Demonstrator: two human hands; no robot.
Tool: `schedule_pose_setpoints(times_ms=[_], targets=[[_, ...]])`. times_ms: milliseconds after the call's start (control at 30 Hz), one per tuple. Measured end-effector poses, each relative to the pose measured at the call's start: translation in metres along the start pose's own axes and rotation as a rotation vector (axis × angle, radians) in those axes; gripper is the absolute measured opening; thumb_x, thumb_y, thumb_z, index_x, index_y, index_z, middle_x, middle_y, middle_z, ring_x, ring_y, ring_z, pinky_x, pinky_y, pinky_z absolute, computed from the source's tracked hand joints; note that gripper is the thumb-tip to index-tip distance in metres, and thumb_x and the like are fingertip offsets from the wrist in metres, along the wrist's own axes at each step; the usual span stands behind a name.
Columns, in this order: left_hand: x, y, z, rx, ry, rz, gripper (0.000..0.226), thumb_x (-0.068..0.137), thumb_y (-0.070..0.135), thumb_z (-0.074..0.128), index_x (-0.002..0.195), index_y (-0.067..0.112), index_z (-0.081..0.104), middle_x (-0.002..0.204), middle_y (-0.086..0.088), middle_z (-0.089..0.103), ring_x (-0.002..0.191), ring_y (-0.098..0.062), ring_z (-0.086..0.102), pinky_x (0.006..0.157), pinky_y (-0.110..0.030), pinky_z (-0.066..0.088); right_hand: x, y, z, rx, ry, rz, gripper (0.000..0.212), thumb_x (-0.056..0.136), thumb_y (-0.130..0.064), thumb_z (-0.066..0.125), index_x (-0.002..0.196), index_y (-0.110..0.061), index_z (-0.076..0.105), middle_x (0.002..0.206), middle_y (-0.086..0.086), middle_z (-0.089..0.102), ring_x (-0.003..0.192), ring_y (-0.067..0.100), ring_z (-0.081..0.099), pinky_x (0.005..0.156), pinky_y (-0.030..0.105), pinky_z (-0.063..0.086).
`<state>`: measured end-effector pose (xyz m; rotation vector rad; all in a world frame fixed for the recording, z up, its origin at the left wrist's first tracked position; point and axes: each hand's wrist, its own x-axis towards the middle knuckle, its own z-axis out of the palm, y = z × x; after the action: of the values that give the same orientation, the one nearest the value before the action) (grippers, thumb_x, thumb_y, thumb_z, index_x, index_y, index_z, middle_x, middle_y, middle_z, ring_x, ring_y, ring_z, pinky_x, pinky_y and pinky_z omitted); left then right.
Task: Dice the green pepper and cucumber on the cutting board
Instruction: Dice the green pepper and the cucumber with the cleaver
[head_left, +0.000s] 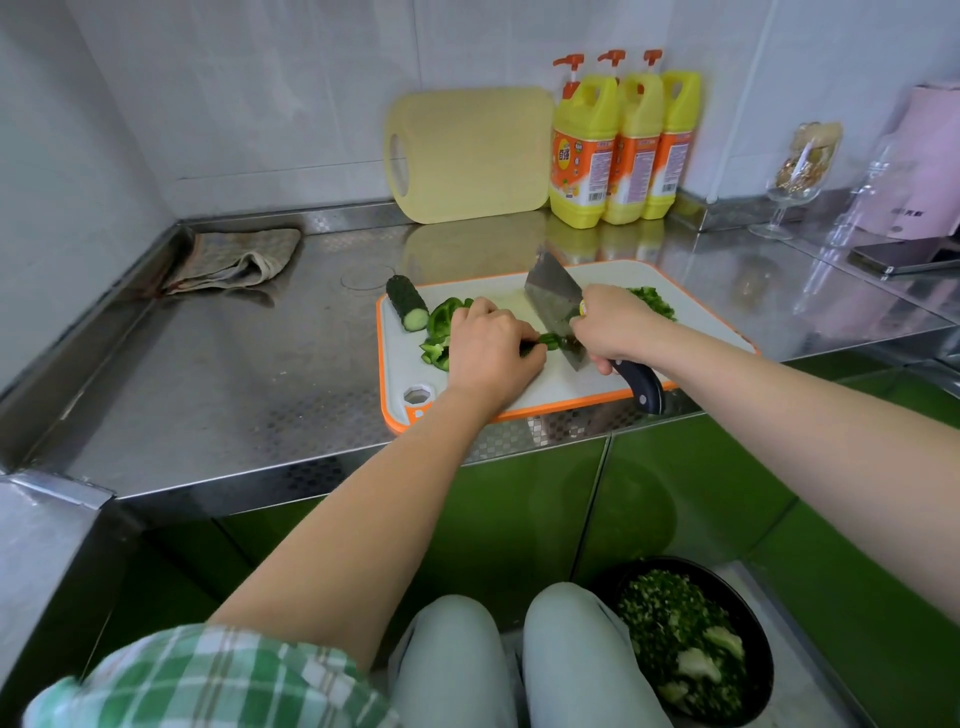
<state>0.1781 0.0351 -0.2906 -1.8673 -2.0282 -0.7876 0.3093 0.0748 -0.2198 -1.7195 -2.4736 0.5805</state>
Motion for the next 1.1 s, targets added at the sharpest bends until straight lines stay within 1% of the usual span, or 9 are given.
schedule_pose_setpoints(times_ms=[167, 300, 467, 567, 667, 733, 800, 867, 1100], targets=[[-0.004, -0.011, -0.007, 0.029, 0.04, 0.028, 0.025, 0.08, 0.037, 0.063, 0.097, 0.026, 0.078, 0.091, 0.002, 0.073, 0.1, -0.026, 0.05, 0.082, -0.035, 0.026, -0.004, 0.004, -0.012, 0.028, 0.017, -0.031, 0.019, 0.091, 0.0, 0.045, 0.098, 0.006, 0.062, 0.06, 0.013, 0.063, 0.052, 0.024, 0.055, 0.051, 0.025, 0.042], [-0.005, -0.008, -0.006, 0.066, -0.006, 0.047, 0.024, 0.083, 0.038, 0.058, 0.089, 0.027, 0.079, 0.081, 0.0, 0.072, 0.097, -0.026, 0.052, 0.079, -0.035, 0.024, -0.009, -0.005, -0.015, -0.054, -0.055, -0.023, 0.019, 0.086, 0.004, 0.055, 0.1, 0.012, 0.064, 0.061, 0.014, 0.059, 0.067, 0.031, 0.057, 0.056, 0.027, 0.044], [-0.003, -0.008, -0.003, 0.052, -0.008, 0.028, 0.02, 0.082, 0.033, 0.061, 0.079, 0.025, 0.079, 0.074, -0.001, 0.07, 0.093, -0.026, 0.053, 0.076, -0.033, 0.022, -0.012, -0.006, -0.009, -0.1, -0.085, -0.007, 0.023, 0.088, 0.005, 0.047, 0.102, 0.01, 0.064, 0.052, 0.008, 0.056, 0.053, 0.023, 0.052, 0.048, 0.022, 0.037], [-0.004, -0.008, -0.002, 0.064, -0.002, 0.041, 0.018, 0.081, 0.032, 0.063, 0.076, 0.024, 0.079, 0.071, -0.002, 0.069, 0.089, -0.027, 0.054, 0.074, -0.033, 0.022, -0.009, -0.009, -0.008, -0.101, -0.076, 0.0, 0.02, 0.086, 0.006, 0.052, 0.1, 0.011, 0.066, 0.053, 0.009, 0.056, 0.061, 0.026, 0.056, 0.05, 0.023, 0.038], [-0.004, -0.009, -0.002, 0.078, 0.004, 0.049, 0.018, 0.081, 0.033, 0.064, 0.077, 0.024, 0.079, 0.07, -0.002, 0.069, 0.088, -0.027, 0.054, 0.073, -0.033, 0.022, -0.006, -0.008, -0.003, -0.031, -0.041, -0.021, 0.012, 0.088, 0.004, 0.052, 0.084, 0.003, 0.063, 0.059, 0.01, 0.055, 0.057, 0.023, 0.054, 0.049, 0.023, 0.039], [-0.004, -0.01, -0.003, 0.079, 0.002, 0.05, 0.018, 0.082, 0.034, 0.064, 0.078, 0.025, 0.079, 0.071, -0.002, 0.069, 0.089, -0.027, 0.054, 0.074, -0.034, 0.023, -0.003, -0.006, 0.001, -0.004, 0.004, -0.059, 0.02, 0.092, -0.001, 0.049, 0.072, -0.005, 0.052, 0.064, 0.01, 0.054, 0.054, 0.021, 0.053, 0.048, 0.022, 0.04], [-0.005, -0.01, -0.002, 0.073, 0.0, 0.051, 0.018, 0.083, 0.034, 0.063, 0.079, 0.025, 0.079, 0.073, -0.002, 0.069, 0.091, -0.027, 0.054, 0.075, -0.035, 0.026, -0.001, -0.006, 0.001, 0.001, 0.025, -0.035, 0.004, 0.089, 0.0, 0.056, 0.087, 0.0, 0.059, 0.067, 0.013, 0.058, 0.06, 0.027, 0.057, 0.053, 0.024, 0.042], [-0.005, -0.01, -0.002, 0.063, -0.002, 0.048, 0.018, 0.084, 0.034, 0.063, 0.078, 0.026, 0.079, 0.073, -0.002, 0.069, 0.091, -0.027, 0.053, 0.075, -0.036, 0.027, 0.0, -0.005, 0.0, 0.001, 0.023, 0.0, 0.018, 0.085, 0.003, 0.061, 0.102, 0.007, 0.06, 0.066, 0.015, 0.061, 0.063, 0.029, 0.057, 0.056, 0.027, 0.042], [-0.004, -0.009, -0.002, 0.077, 0.001, 0.05, 0.019, 0.083, 0.032, 0.064, 0.076, 0.023, 0.079, 0.072, -0.003, 0.069, 0.09, -0.028, 0.054, 0.075, -0.036, 0.03, -0.012, -0.009, -0.01, -0.12, -0.053, -0.044, 0.018, 0.087, 0.004, 0.052, 0.101, 0.009, 0.063, 0.057, 0.012, 0.058, 0.05, 0.023, 0.05, 0.049, 0.025, 0.038]])
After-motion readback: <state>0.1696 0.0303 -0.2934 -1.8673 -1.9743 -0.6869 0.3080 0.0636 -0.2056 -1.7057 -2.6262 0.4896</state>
